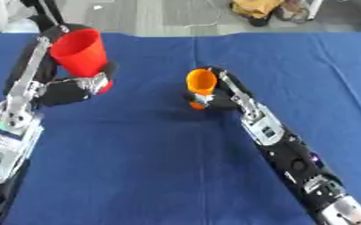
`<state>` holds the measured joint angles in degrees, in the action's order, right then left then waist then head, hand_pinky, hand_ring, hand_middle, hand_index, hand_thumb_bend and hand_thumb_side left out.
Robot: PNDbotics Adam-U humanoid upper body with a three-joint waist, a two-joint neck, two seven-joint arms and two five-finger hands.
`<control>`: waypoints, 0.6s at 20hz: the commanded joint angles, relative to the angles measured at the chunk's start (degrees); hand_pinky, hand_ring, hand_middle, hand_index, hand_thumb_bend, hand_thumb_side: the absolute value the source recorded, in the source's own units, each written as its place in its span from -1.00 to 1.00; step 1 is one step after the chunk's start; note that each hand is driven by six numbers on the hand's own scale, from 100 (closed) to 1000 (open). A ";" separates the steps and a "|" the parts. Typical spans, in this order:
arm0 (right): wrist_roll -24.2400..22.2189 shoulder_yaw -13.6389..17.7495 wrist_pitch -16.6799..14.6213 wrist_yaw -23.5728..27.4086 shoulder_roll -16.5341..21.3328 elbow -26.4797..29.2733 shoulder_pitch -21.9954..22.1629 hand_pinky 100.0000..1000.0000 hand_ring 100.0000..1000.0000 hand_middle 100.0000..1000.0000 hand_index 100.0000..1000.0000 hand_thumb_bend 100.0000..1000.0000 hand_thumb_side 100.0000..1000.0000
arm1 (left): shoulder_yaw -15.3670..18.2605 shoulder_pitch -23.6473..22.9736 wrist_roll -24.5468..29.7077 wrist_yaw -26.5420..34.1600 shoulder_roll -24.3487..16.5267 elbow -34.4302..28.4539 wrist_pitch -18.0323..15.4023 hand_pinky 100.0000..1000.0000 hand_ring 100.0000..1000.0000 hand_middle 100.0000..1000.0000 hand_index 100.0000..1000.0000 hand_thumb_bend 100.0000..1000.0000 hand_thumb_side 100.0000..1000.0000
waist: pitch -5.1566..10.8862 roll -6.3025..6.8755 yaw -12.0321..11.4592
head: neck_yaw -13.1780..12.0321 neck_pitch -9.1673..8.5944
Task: Pour the contents of one cup into another cup.
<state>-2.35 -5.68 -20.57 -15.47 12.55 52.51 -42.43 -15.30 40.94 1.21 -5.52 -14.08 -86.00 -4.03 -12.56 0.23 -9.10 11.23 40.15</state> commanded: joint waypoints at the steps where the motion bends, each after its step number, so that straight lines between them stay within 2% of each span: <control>1: 1.02 0.37 0.15 0.05 0.16 -0.06 -1.03 -0.06 0.15 0.12 0.44 0.10 -0.29 | 0.08 0.81 0.10 0.39 -0.46 -1.43 0.07 -0.88 -0.54 -0.27 0.37 -0.47 -0.92 | 0.78 0.14 -0.06 | 0.25 -0.42; 2: 1.31 0.38 0.20 0.06 0.14 -0.06 -1.00 -0.08 0.12 0.10 0.42 0.08 -0.34 | 0.08 0.80 0.08 0.38 -0.46 -1.41 0.09 -0.88 -0.54 -0.27 0.37 -0.47 -0.92 | 0.78 0.14 -0.06 | 0.26 -0.43; 5: 1.73 0.31 0.43 0.27 0.07 -0.04 -0.86 -0.24 -0.06 -0.03 0.30 -0.29 -0.66 | 0.03 0.82 0.05 0.34 -0.48 -1.42 0.12 -0.88 -0.54 -0.27 0.37 -0.48 -0.92 | 0.80 0.14 0.01 | 0.27 -0.45; 12: 3.03 0.13 0.74 0.76 0.07 1.10 -0.73 -0.50 -0.31 -0.23 0.11 -0.66 -0.97 | -0.09 0.93 0.00 0.17 -0.56 -1.48 0.24 -0.88 -0.54 -0.27 0.37 -0.48 -0.92 | 0.94 0.17 0.20 | 0.45 -0.47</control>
<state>0.27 -5.70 -19.96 -15.00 12.08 52.57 -42.55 -15.41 40.94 1.26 -5.52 -14.08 -86.02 -3.88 -12.57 0.25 -8.98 11.51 40.15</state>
